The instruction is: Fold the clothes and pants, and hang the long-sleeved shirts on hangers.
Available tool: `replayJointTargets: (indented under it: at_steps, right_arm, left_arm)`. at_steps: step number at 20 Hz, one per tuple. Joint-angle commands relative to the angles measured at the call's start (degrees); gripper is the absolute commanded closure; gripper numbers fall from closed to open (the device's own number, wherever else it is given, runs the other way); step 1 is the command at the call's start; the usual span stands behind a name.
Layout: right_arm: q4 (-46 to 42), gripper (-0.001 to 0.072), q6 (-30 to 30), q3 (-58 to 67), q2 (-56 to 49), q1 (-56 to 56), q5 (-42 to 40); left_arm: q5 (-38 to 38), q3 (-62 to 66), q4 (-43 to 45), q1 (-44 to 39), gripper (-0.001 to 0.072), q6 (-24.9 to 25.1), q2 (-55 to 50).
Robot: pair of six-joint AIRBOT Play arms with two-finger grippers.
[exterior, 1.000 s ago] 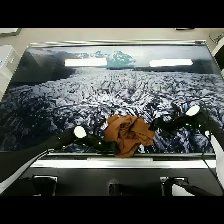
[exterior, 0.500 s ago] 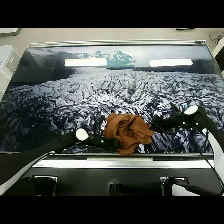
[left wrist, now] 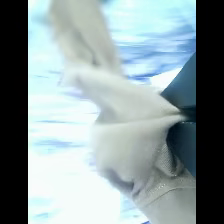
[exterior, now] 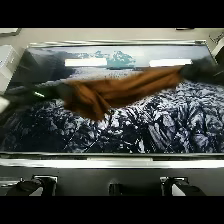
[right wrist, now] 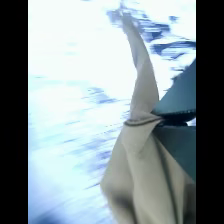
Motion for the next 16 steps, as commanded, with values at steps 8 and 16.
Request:
replayJointTargets:
  at_steps: [8,16]
  right_arm:
    - [-10.8,0.0673,11.2,10.3,19.9,0.0,22.1]
    - [-12.0,0.0673,11.9,-31.3,21.1,0.0,30.9]
  left_arm:
    - [-4.5,20.5,10.7,9.9,0.0684,0.5,17.6]
    - [-24.7,-6.8,18.2,8.0,0.0684,-3.0,14.5]
